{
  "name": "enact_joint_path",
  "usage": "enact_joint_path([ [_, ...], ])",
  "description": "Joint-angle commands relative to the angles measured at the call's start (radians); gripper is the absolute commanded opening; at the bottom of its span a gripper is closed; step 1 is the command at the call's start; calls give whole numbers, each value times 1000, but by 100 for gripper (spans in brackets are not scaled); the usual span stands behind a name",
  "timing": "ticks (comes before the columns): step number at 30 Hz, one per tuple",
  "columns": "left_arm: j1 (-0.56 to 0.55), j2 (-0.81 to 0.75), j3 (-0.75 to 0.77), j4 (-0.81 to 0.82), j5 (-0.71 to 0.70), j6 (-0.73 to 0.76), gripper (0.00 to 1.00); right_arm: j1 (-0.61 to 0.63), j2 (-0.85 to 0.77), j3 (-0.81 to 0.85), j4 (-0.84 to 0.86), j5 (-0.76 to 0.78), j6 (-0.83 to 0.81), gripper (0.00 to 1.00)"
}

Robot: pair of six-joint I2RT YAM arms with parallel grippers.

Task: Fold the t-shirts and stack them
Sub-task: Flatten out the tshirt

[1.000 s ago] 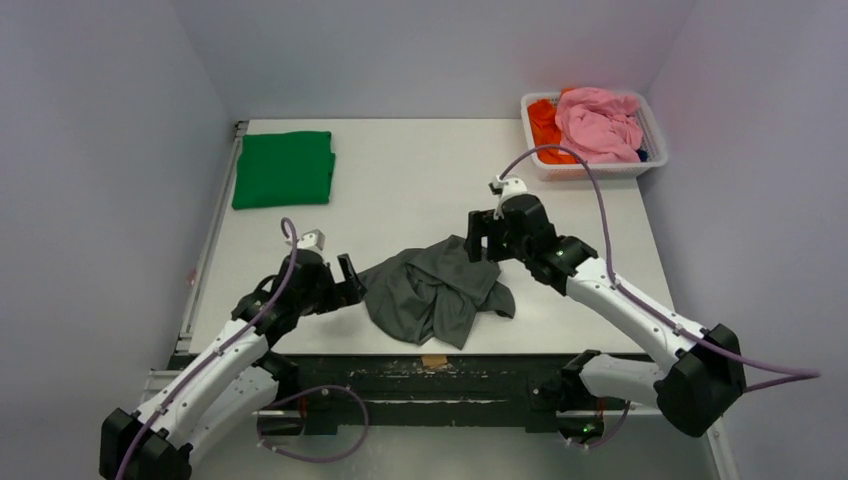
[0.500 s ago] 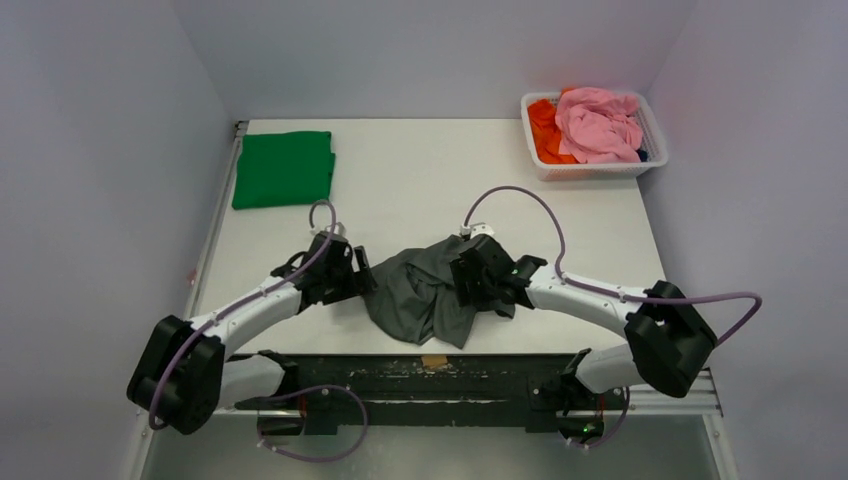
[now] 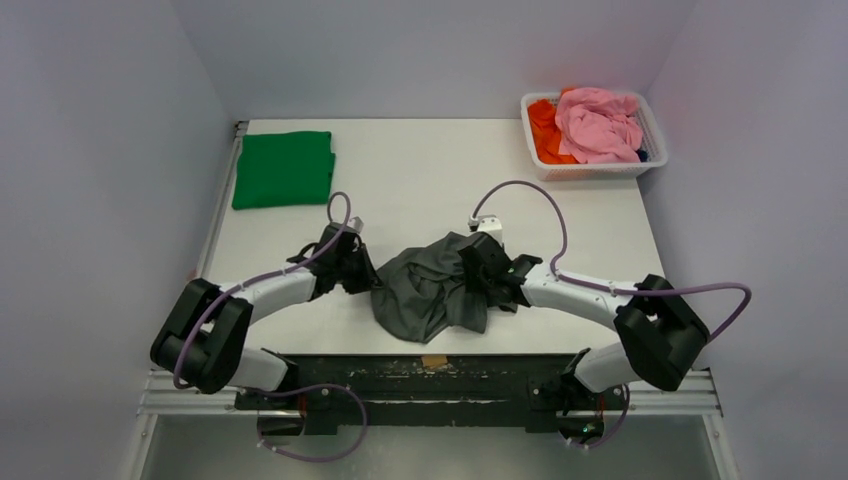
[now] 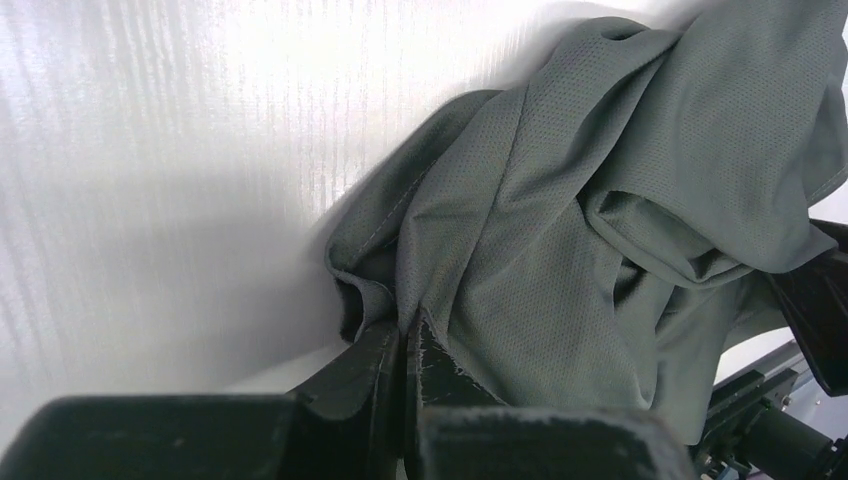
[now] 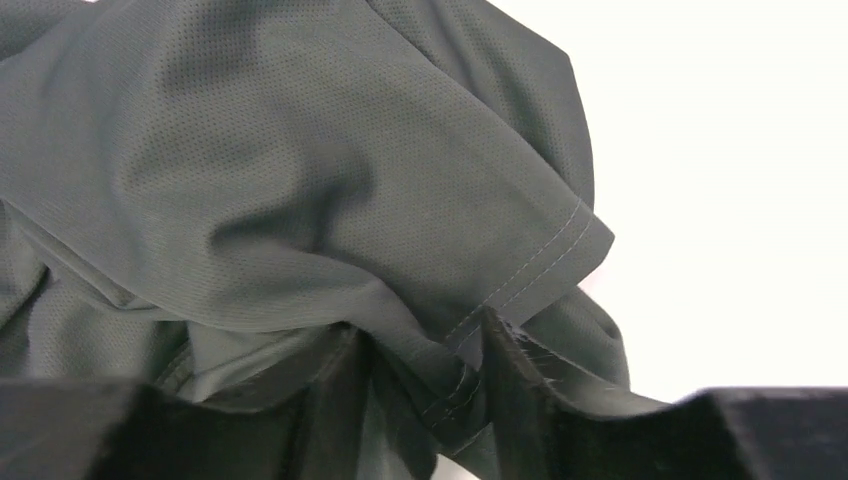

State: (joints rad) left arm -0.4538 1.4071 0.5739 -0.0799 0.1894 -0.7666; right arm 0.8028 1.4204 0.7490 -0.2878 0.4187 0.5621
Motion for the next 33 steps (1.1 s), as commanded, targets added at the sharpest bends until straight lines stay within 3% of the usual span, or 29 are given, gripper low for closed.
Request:
enact_joint_path([
  [1, -1, -101, -14, -33, -57, 13, 0, -4, -46, 3, -2, 15, 42, 31],
  [6, -1, -233, -23, -85, -151, 35, 0, -4, -112, -34, 4, -8, 37, 1],
  [16, -6, -552, 202, -270, -260, 143, 0, -3, -388, 178, -189, 206, -58, 0],
  [24, -9, -848, 454, -385, -306, 264, 0, -3, -743, 313, -120, -63, -257, 0],
  [33, -8, -1013, 601, -482, -423, 274, 0, -4, -851, 442, -211, -174, -233, 0],
])
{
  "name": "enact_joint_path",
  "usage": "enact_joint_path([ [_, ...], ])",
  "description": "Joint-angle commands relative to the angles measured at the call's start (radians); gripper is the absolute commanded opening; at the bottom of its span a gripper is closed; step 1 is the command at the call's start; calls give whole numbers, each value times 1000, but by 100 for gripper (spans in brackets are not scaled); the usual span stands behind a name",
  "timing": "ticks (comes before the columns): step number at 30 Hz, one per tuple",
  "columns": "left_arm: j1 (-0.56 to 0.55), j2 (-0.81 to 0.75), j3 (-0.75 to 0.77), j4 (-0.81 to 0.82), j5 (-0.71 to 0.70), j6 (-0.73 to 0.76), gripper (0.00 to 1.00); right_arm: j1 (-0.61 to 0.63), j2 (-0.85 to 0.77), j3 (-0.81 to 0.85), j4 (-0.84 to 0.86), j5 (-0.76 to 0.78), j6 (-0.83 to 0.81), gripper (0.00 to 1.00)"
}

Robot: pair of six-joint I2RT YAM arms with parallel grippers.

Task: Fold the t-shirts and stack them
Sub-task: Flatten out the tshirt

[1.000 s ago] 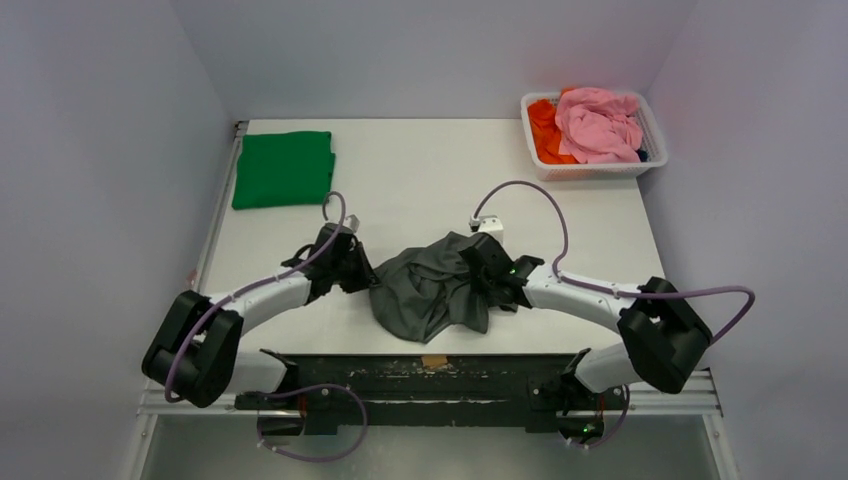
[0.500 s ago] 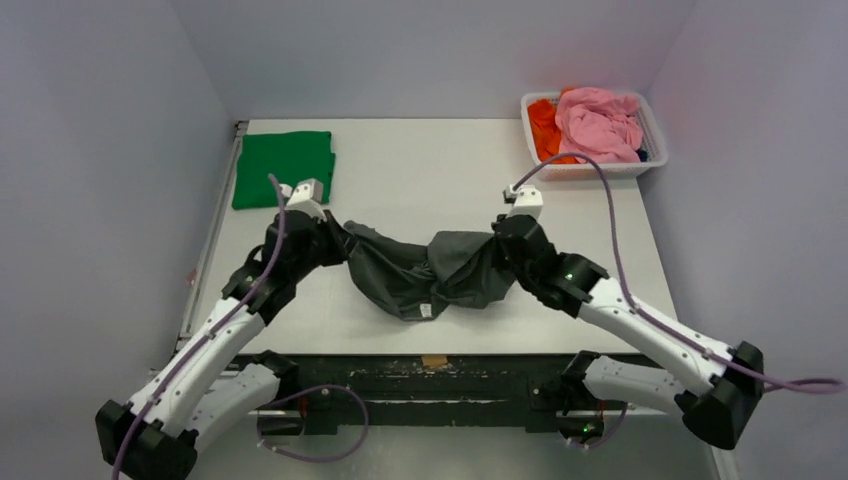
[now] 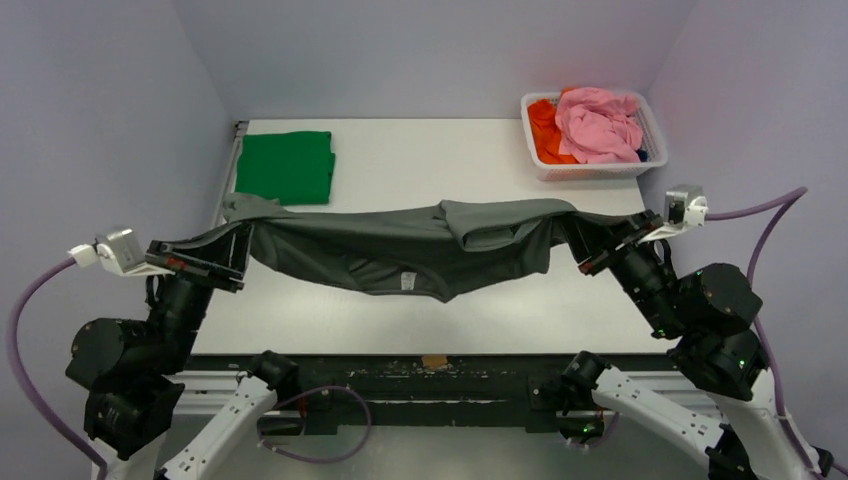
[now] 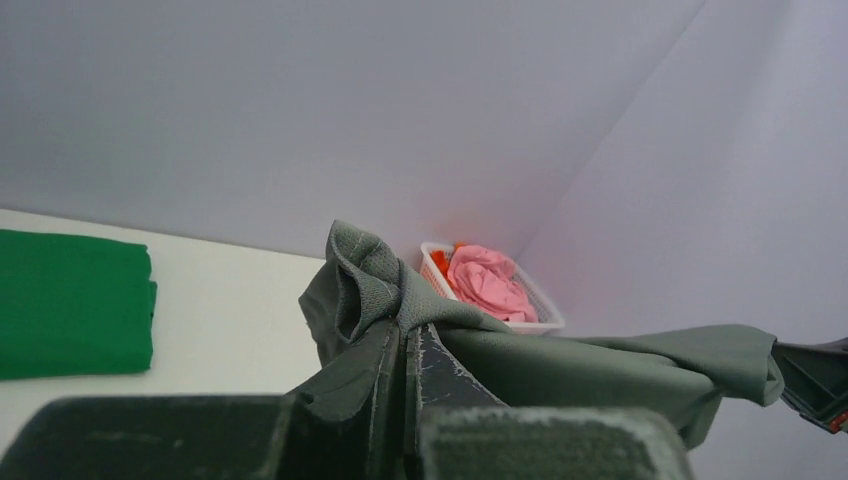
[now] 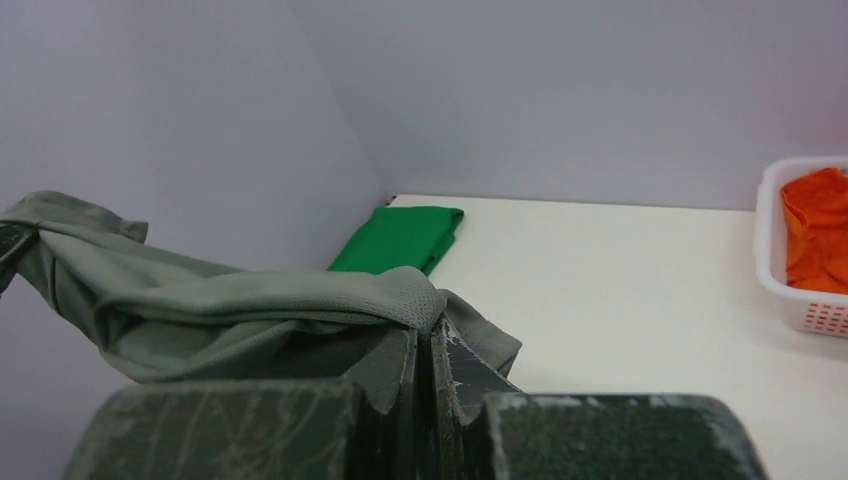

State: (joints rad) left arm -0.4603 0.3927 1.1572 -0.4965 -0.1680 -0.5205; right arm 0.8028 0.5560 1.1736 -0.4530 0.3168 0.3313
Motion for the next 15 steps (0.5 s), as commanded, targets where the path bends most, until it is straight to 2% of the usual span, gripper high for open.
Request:
enact_joint_path([
  [1, -1, 8, 16, -61, -71, 25, 0, -4, 19, 14, -52, -55, 14, 0],
  [5, -1, 130, 35, -72, -119, 17, 0, -3, 108, 25, -109, 103, 71, 0],
  [9, 3, 325, 81, -91, -241, 20, 0, -4, 239, 54, -168, 307, 117, 0],
  [11, 19, 420, 85, -100, -243, 6, 0, -8, 292, 35, -191, 377, 152, 0],
  [14, 46, 524, 22, -104, -188, -41, 0, -56, 361, -56, -189, 319, 201, 0],
  [15, 53, 549, -30, -86, -167, -53, 0, -115, 386, -101, -159, 220, 207, 0],
])
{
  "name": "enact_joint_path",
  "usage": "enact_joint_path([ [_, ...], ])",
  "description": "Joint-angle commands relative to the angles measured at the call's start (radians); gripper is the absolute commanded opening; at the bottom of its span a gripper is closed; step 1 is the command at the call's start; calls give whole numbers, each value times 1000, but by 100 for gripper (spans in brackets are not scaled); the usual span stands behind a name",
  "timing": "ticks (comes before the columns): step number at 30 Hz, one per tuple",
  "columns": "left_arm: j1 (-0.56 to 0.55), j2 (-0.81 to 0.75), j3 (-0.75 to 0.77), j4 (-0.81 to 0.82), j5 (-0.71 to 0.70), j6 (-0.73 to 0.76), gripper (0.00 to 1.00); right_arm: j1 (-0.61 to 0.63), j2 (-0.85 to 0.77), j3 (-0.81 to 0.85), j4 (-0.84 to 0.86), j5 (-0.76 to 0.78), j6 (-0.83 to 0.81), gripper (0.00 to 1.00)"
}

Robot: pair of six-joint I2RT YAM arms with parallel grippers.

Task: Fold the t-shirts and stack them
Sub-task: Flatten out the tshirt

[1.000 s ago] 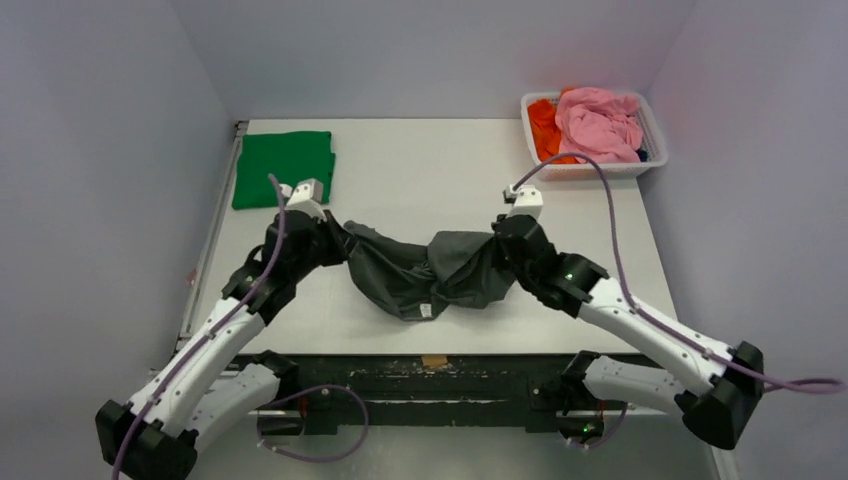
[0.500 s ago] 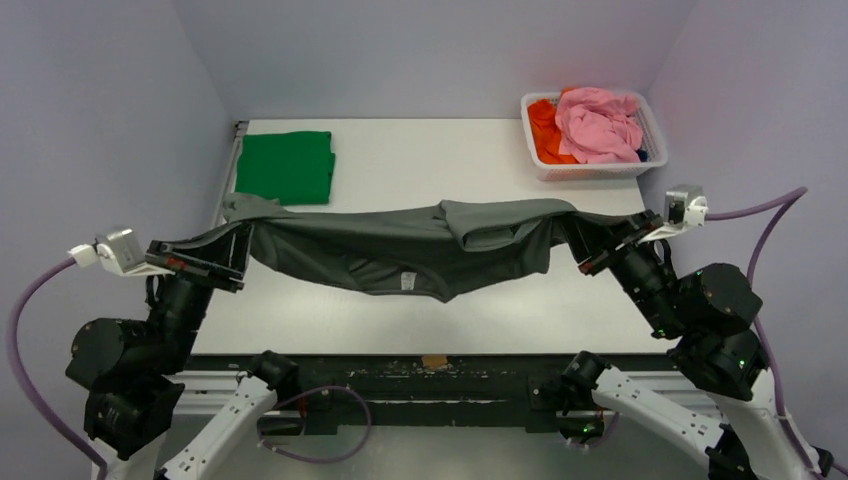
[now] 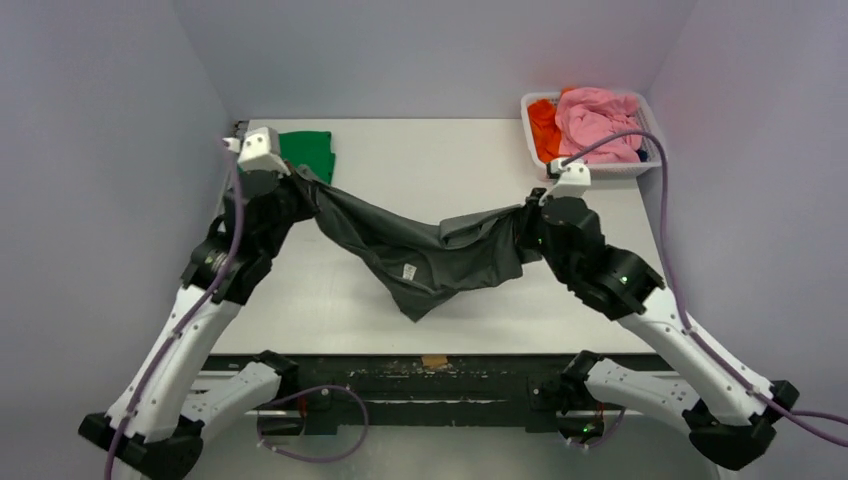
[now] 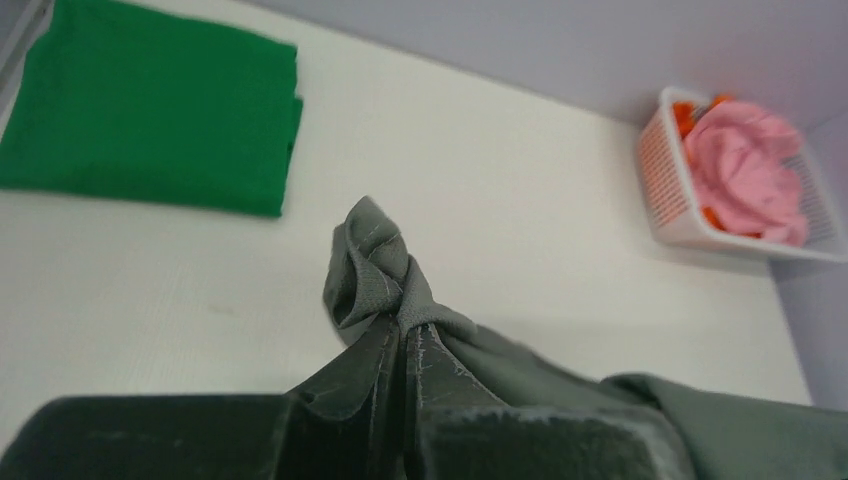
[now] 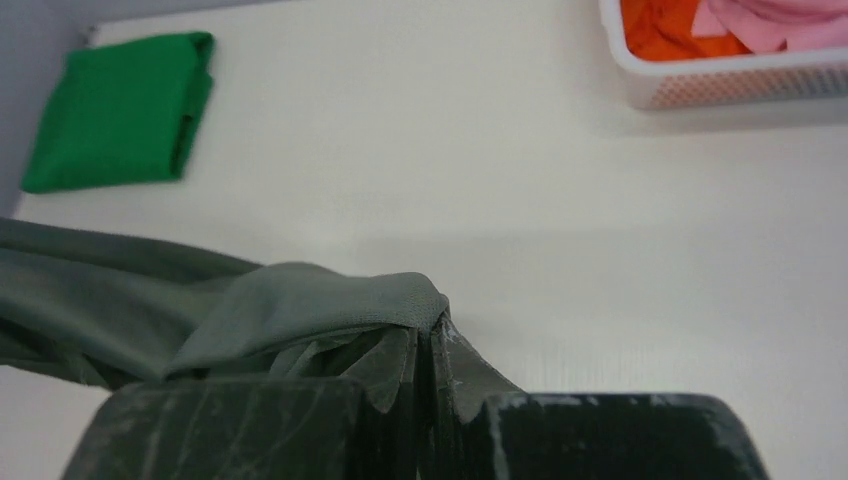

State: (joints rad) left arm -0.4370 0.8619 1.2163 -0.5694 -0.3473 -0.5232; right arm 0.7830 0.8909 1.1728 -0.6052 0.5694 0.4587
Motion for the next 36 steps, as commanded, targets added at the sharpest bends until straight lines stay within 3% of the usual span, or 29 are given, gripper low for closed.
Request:
enact_joint_path([
  [1, 39, 106, -127, 12, 37, -62, 0, -159, 81, -153, 35, -142, 78, 0],
  [5, 95, 264, -237, 113, 160, -88, 0, -396, 358, -240, 191, -488, 24, 0],
  [8, 147, 426, -199, 145, 242, -92, 0, -483, 618, -69, 187, -521, -9, 2],
  [9, 161, 478, -173, 139, 265, -93, 0, -493, 694, 9, 160, -483, -20, 8],
  [13, 181, 602, -99, 124, 294, -95, 0, -516, 963, 330, -83, -304, -2, 53],
  [14, 181, 614, -95, 127, 301, -92, 0, -517, 986, 355, -113, -274, 10, 76],
  [15, 181, 621, -97, 133, 305, -92, 0, -516, 980, 340, -121, -242, 33, 80],
  [20, 181, 628, -115, 135, 313, -83, 0, -515, 752, 58, -30, -216, 94, 81],
  [25, 181, 601, -158, 169, 337, -87, 0, -516, 562, -289, 200, -402, 134, 79],
  [28, 182, 592, -169, 172, 343, -90, 0, -517, 578, -351, 331, -455, 149, 74],
  [33, 181, 584, -181, 171, 334, -92, 0, -516, 720, -296, 369, -422, 195, 64],
  [36, 181, 581, -188, 169, 330, -89, 0, -516, 794, -299, 401, -428, 223, 51],
])
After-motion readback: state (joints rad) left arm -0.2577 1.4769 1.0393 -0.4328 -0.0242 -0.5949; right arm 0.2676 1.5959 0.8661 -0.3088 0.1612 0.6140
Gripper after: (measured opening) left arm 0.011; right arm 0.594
